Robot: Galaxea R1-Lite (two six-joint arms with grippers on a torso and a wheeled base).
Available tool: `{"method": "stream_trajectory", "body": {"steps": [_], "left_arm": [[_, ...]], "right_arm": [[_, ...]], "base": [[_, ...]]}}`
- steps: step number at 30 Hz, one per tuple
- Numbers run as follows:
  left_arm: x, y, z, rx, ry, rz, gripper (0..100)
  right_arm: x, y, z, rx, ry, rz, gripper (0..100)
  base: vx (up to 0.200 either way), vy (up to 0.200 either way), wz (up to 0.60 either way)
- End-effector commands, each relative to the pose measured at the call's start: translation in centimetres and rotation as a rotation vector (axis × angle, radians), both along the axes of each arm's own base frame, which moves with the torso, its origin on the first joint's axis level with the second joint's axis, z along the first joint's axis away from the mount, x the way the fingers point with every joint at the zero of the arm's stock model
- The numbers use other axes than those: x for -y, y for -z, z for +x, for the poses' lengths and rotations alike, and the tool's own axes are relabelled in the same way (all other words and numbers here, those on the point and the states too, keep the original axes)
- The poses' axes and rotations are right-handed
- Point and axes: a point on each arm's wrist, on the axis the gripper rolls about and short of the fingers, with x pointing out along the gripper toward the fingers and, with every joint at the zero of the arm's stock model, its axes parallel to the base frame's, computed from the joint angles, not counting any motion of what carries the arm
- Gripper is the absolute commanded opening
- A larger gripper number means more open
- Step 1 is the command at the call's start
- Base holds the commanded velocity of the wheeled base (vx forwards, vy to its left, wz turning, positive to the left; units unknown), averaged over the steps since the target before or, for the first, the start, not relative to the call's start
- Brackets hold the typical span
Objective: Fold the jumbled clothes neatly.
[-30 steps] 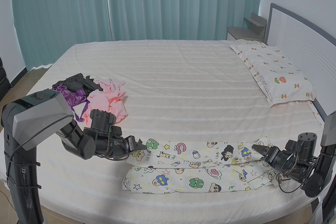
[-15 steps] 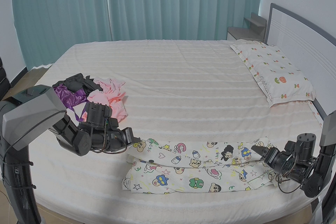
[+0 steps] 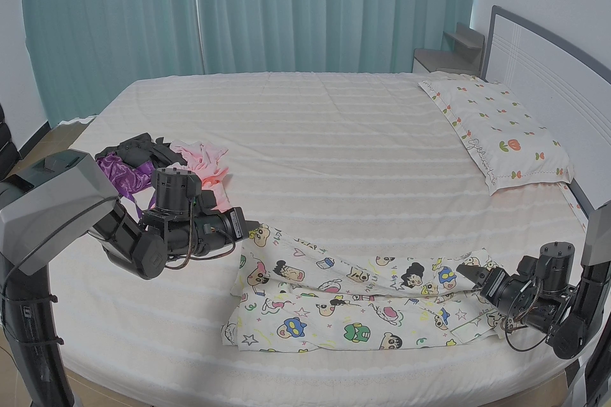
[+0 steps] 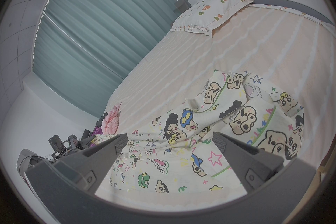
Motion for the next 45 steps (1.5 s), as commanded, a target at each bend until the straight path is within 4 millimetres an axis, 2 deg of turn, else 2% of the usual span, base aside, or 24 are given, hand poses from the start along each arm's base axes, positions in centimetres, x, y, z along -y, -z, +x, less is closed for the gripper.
{"method": "stream_trajectory", "body": {"steps": [1,11,21,26,28,30,34,37,45], "left_arm": [[0.1,-0.2,0.1,0.018,0.001,-0.006,0],[0.2,1.1,0.8,0.122,-0.071,-0.007,0],[1.6,0.2,0.5,0.204,-0.038,-0.036,0],[1.2,0.7,-0.7,0.185,-0.038,-0.026,0],[0.5,0.8,-2.7,0.186,-0.038,-0.024,0],[0.3,1.0,-3.3,0.185,-0.038,-0.024,0],[-0.3,2.0,-4.6,0.187,-0.033,0.003,0],[-1.3,3.8,-5.6,0.166,-0.027,0.068,0],[-2.1,7.8,-7.8,0.055,0.015,0.167,0]], "right_arm": [[0.1,0.0,-0.3,0.001,-0.002,0.0,100],[0.1,0.0,-0.3,0.001,-0.002,0.0,100],[0.1,0.0,-0.3,0.001,-0.002,0.0,100],[0.1,0.0,-0.3,0.001,-0.002,0.0,100],[0.1,0.0,-0.3,0.0,-0.001,0.001,100],[0.1,0.0,-0.3,0.0,-0.001,0.001,100],[0.0,0.0,-0.3,0.0,-0.003,0.001,100],[-0.1,0.0,-0.4,0.0,-0.007,0.001,100],[-0.1,-0.1,-0.4,0.002,-0.009,0.002,100]], "base": [[0.0,0.0,0.0],[0.0,0.0,0.0],[0.0,0.0,0.0],[0.0,0.0,0.0],[0.0,0.0,0.0],[0.0,0.0,0.0],[0.0,0.0,0.0],[0.0,0.0,0.0],[0.0,0.0,0.0]]}}
